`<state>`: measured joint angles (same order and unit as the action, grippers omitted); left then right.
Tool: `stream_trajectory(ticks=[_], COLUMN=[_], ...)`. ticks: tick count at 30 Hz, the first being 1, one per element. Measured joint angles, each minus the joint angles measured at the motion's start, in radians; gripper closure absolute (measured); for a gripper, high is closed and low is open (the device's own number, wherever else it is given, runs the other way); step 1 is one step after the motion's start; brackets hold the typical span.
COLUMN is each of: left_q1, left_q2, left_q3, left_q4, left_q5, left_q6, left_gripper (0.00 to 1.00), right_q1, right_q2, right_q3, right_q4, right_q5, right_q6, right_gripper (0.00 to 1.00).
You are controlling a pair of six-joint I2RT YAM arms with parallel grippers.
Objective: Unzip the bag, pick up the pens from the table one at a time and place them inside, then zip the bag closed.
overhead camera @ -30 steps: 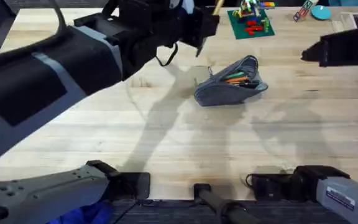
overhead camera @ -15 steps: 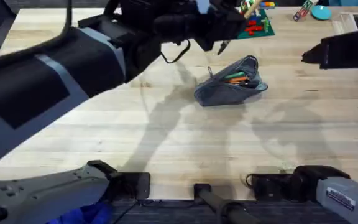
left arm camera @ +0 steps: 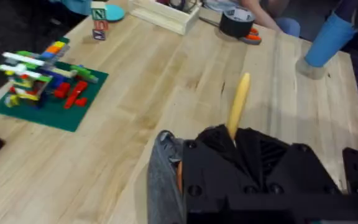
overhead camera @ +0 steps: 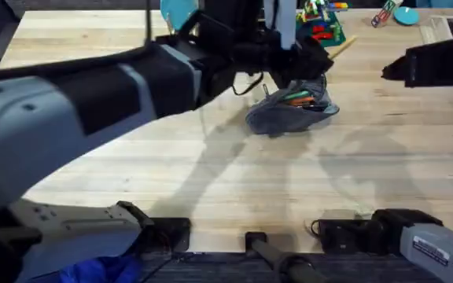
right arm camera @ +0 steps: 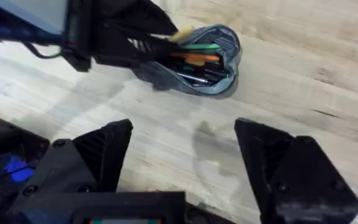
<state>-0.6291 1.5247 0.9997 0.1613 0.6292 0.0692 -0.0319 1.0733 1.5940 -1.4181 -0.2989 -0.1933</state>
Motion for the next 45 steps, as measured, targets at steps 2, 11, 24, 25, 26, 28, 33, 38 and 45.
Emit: stream_trajectory(ticks=[2, 11, 24, 25, 26, 28, 33, 38, 45], left_q1=[-0.015, -0.033, -0.033, -0.033, -0.033, -0.033, -0.029, -0.016, -0.013], left_q2=[0.022, 0.103, 0.191, 0.195, 0.196, 0.197, 0.197, 0.197, 0.197], left_q3=[0.0, 0.0, 0.0, 0.0, 0.0, 0.0, 0.0, 0.0, 0.009], left_q4=[0.017, 0.03, 0.009, -0.002, -0.019, -0.057, -0.131, -0.167, -0.191], left_q5=[0.0, 0.029, 0.034, 0.033, 0.033, 0.028, -0.021, -0.071, -0.099], left_q6=[0.003, 0.009, 0.056, 0.06, 0.068, 0.085, 0.12, 0.134, 0.137], left_gripper=[0.961, 0.961, 0.96, 0.96, 0.96, 0.96, 0.961, 0.961, 0.961], right_q1=[0.0, 0.0, 0.0, 0.0, 0.0, 0.0, 0.0, 0.0, 0.0], right_q2=[0.0, 0.0, 0.0, 0.0, 0.0, 0.0, 0.0, 0.0, 0.0], right_q3=[0.0, 0.0, 0.0, 0.0, 0.0, 0.0, 0.0, 0.0, 0.0], right_q4=[0.0, 0.0, 0.0, 0.0, 0.0, 0.0, 0.0, 0.0, 0.003], right_q5=[0.0, 0.0, 0.0, 0.0, 0.0, 0.0, 0.0, 0.0, 0.0], right_q6=[0.0, 0.0, 0.0, 0.0, 0.0, 0.0, 0.0, 0.0, 0.0], right_gripper=[0.003, 0.003, 0.003, 0.003, 0.003, 0.004, 0.004, 0.004, 0.004])
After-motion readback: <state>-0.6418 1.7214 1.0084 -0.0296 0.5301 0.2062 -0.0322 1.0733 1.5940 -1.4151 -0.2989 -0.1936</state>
